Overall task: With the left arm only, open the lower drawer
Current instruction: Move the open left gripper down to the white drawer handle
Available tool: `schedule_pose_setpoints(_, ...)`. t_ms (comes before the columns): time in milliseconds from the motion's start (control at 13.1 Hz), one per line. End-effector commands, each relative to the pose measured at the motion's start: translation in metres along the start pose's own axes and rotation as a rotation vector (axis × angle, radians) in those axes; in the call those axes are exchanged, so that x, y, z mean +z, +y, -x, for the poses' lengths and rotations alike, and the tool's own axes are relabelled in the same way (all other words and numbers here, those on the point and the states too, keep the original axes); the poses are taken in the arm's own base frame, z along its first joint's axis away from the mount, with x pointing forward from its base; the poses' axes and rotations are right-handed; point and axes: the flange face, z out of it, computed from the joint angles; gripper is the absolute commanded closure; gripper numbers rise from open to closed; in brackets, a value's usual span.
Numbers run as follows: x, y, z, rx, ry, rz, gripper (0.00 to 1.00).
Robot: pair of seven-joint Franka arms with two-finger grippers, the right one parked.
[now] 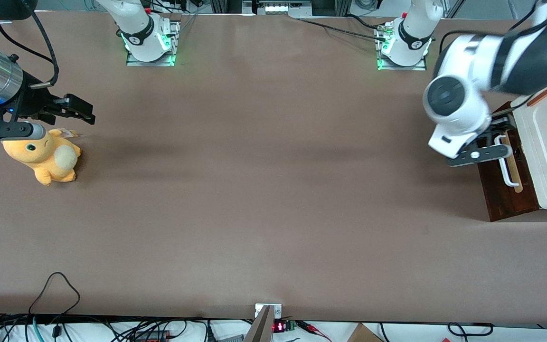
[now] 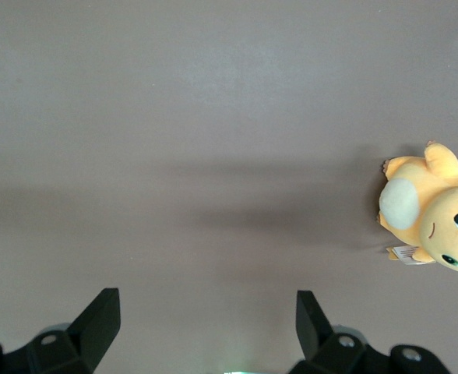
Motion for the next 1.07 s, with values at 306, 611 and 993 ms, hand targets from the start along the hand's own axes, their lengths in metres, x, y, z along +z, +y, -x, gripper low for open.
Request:
schedule_pose_setpoints(306, 0.113, 0.074, 0.01, 0.044, 0.048, -0.324, 0.03)
schedule_pose_setpoints(611, 0.155, 0.079, -0.004, 0.092, 0.077, -0.438, 0.04)
schedule_pose_setpoints(993, 0.207, 0.068, -0.019, 0.133, 0.09, -0.527, 0.06)
